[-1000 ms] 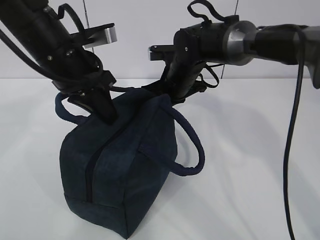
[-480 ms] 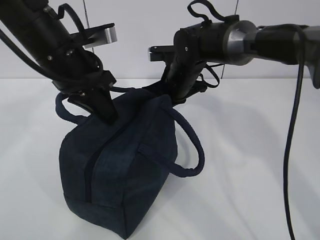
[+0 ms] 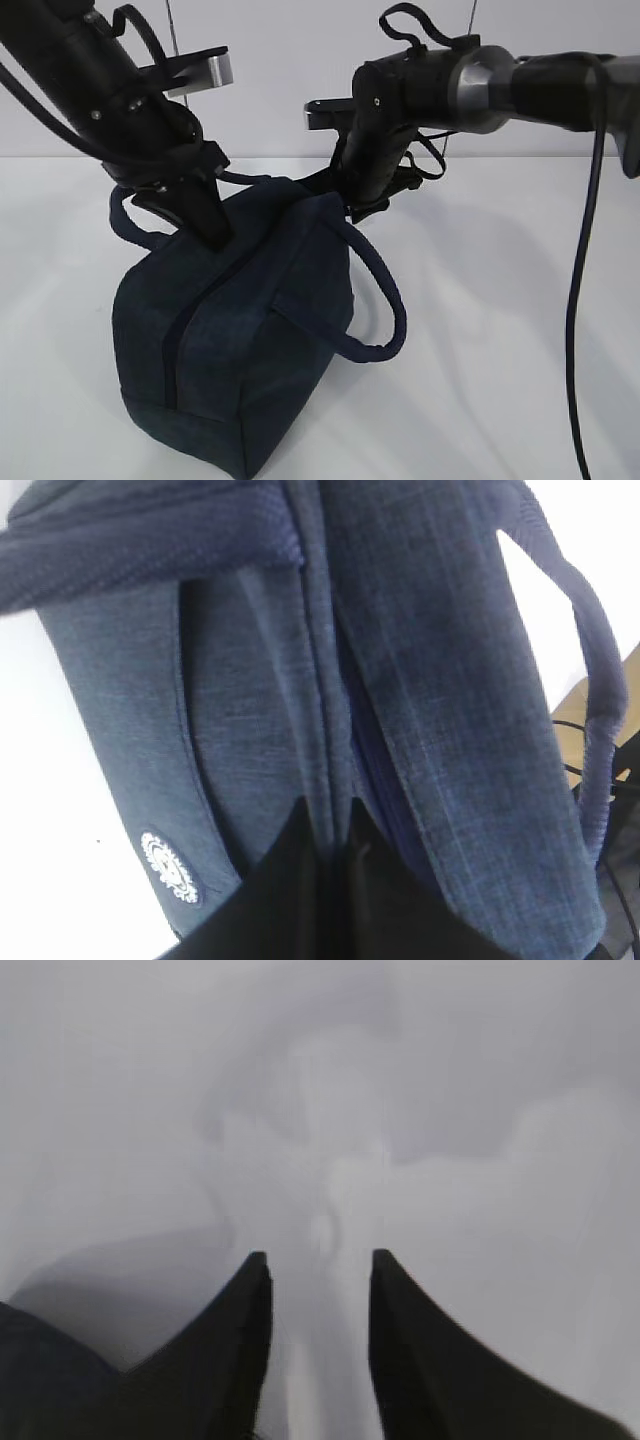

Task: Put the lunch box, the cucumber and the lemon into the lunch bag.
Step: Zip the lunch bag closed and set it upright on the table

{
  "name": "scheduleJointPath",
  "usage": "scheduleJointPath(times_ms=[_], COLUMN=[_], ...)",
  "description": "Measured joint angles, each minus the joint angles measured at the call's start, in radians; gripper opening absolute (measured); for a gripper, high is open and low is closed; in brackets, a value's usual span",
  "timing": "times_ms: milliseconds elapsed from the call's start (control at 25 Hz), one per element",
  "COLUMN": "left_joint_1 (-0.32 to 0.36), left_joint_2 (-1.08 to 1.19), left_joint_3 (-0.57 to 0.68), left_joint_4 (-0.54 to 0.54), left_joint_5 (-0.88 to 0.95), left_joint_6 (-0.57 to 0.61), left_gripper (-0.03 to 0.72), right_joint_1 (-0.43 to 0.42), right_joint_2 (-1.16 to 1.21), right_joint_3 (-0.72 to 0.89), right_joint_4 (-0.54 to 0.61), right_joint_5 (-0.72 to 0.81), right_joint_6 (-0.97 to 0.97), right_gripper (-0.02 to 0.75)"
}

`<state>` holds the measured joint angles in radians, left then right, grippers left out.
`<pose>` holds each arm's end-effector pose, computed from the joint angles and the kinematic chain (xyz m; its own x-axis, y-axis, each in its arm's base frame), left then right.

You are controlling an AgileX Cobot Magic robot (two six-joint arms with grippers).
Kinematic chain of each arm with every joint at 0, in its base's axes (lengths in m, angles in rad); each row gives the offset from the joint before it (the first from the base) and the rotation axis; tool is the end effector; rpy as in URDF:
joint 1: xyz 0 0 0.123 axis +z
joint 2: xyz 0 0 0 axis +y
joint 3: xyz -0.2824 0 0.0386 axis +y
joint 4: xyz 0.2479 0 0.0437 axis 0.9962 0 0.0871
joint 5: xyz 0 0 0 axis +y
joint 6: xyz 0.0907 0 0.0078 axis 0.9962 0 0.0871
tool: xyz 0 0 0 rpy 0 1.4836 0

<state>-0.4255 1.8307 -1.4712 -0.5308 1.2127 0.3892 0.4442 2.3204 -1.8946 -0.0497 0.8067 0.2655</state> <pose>0.3175 -0.1913 0.2603 -0.8084 0.5454 -0.2213 0.5823 0.6861 -0.4362 0.4547 0.2128 0.1579 -0.8957 -0.1728 -0.4098 -0.2167 0.9742 0.0629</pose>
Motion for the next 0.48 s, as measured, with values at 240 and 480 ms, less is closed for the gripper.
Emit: scheduleJointPath(times_ms=[240, 480], left_joint_1=[0.000, 0.000], left_joint_2=[-0.002, -0.004], left_joint_3=[0.000, 0.000], left_joint_4=[0.002, 0.002], left_joint_5=[0.009, 0.009], left_joint_6=[0.000, 0.000], left_gripper=[-0.003, -0.003], right_joint_1=[-0.002, -0.002], right_joint_2=[0.004, 0.004], right_joint_3=[-0.085, -0.244], right_joint_4=[-0.002, 0.000], right_joint_5=[0.080, 0.226], right_joint_6=[0.008, 0.008], right_gripper=[0.458, 0.485])
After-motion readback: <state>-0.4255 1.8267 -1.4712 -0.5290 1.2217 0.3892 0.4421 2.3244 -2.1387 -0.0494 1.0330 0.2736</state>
